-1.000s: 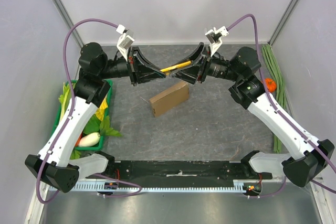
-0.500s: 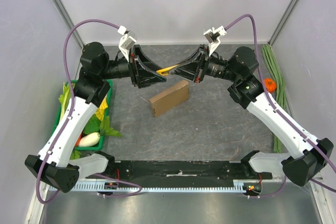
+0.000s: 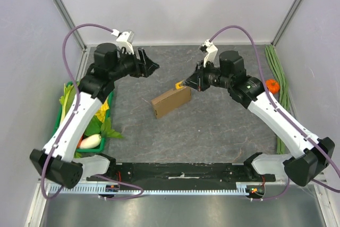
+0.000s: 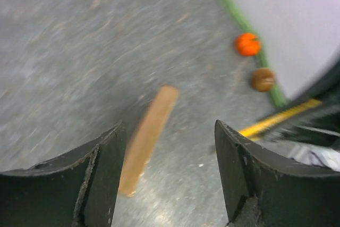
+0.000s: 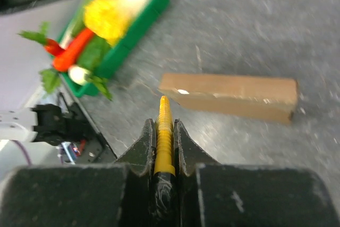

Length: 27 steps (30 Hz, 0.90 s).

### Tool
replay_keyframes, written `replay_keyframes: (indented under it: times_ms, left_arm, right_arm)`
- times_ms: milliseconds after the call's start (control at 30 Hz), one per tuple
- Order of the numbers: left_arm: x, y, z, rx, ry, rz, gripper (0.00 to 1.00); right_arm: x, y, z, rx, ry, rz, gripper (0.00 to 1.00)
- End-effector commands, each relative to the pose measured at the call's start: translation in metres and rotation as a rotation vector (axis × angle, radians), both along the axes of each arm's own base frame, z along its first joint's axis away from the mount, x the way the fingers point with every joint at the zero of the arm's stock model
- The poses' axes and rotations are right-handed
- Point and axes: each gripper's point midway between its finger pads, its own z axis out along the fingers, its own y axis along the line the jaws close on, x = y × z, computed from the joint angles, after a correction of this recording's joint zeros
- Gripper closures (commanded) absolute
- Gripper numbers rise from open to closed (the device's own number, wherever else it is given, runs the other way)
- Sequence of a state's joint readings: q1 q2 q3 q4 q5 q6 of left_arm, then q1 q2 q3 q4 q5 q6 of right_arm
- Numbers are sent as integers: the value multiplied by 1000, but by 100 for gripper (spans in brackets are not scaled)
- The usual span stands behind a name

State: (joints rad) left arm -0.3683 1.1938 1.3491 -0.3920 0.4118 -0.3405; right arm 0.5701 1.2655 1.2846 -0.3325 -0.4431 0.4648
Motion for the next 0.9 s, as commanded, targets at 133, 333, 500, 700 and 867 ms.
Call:
replay_keyframes:
  times_ms: [133, 333, 500, 700, 867]
  left_arm:
    - [44, 67, -160, 199, 426, 389, 32]
    - [40, 54, -227, 208, 600, 326, 38]
    - [23, 37, -273, 178, 729, 225, 42]
    - [7, 17, -286, 101, 787, 106, 49]
    - [-3, -2, -274, 5, 775, -27, 50]
  right_arm:
    - [8, -40, -94, -312, 184, -155, 100]
    - [27, -48, -143, -426, 264, -241, 100]
    - [53, -45, -169, -468, 255, -288, 100]
    - [91, -33, -179, -459, 194, -348, 100]
    - [112, -21, -175, -404, 143, -371, 100]
